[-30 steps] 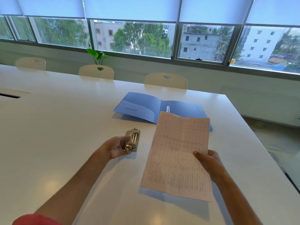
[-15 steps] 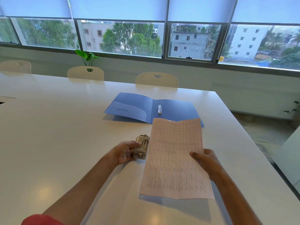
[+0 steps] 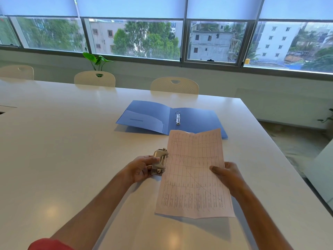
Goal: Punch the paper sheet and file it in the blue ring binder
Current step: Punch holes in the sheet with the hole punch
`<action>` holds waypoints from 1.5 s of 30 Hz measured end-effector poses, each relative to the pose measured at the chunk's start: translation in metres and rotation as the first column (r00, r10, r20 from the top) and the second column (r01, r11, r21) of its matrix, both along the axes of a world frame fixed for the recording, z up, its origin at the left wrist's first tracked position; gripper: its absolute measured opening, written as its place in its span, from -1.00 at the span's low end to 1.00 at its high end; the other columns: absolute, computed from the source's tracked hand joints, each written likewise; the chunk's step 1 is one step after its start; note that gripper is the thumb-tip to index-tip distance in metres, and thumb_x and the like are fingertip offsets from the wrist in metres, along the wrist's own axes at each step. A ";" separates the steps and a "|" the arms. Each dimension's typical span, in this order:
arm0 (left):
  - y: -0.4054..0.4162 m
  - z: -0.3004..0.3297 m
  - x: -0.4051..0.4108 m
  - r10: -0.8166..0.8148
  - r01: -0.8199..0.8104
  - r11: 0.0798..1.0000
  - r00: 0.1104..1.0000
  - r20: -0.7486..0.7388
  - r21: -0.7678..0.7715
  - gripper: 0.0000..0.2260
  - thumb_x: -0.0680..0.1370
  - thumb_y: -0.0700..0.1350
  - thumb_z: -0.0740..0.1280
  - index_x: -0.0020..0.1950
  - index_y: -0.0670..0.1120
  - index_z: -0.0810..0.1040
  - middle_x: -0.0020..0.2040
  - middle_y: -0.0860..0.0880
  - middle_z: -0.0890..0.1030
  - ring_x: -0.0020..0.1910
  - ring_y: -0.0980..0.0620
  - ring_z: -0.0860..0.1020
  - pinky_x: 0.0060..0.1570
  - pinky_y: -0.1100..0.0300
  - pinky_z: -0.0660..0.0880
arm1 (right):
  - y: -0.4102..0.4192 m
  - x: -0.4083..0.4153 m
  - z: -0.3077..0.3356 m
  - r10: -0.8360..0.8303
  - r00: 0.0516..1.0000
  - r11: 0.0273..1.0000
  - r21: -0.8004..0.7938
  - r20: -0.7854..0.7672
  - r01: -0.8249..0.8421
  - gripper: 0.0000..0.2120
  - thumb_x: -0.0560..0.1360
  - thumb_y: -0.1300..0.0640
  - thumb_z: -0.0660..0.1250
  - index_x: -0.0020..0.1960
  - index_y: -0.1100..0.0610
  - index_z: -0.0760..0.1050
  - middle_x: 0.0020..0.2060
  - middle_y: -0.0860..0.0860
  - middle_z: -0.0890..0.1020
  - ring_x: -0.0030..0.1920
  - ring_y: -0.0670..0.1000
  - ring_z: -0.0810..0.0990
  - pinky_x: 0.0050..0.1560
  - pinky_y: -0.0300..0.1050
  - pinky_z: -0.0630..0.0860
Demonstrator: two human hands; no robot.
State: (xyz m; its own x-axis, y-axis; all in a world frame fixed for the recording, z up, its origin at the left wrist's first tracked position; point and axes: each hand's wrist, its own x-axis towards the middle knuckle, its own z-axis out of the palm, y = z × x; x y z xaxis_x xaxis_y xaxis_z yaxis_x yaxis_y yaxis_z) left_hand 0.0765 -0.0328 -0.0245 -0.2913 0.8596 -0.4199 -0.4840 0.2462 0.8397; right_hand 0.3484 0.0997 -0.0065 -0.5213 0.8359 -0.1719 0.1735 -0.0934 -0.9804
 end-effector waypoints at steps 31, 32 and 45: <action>-0.006 0.002 0.001 -0.027 0.028 1.000 0.999 -0.045 0.004 -0.83 0.52 -0.23 0.33 0.09 -0.22 0.49 -0.16 -0.25 0.67 -0.32 -0.13 0.65 -0.46 0.16 0.54 | -0.017 -0.016 -0.006 -0.097 0.991 0.984 -0.157 -0.091 0.082 -0.94 0.54 0.30 0.28 -0.01 0.25 0.52 -0.11 0.23 0.68 -0.25 0.19 0.71 -0.33 -0.02 0.65; -0.006 0.002 0.001 -0.032 0.032 0.999 0.999 -0.041 0.006 -0.84 0.52 -0.23 0.33 0.09 -0.22 0.50 -0.17 -0.25 0.67 -0.33 -0.12 0.64 -0.46 0.17 0.53 | -0.017 -0.016 -0.006 -0.098 0.990 0.984 -0.160 -0.097 0.082 -0.94 0.53 0.30 0.28 -0.01 0.25 0.52 -0.12 0.23 0.68 -0.25 0.18 0.71 -0.33 -0.02 0.65; -0.004 0.001 -0.001 -0.044 0.044 0.999 0.998 -0.048 -0.015 -0.82 0.54 -0.23 0.31 0.12 -0.24 0.49 -0.19 -0.24 0.68 -0.32 -0.13 0.65 -0.43 0.15 0.55 | -0.013 -0.016 -0.010 -0.057 0.987 0.988 -0.154 -0.148 0.035 -0.91 0.54 0.27 0.29 0.02 0.26 0.53 -0.21 0.16 0.71 -0.27 0.17 0.71 -0.36 -0.06 0.64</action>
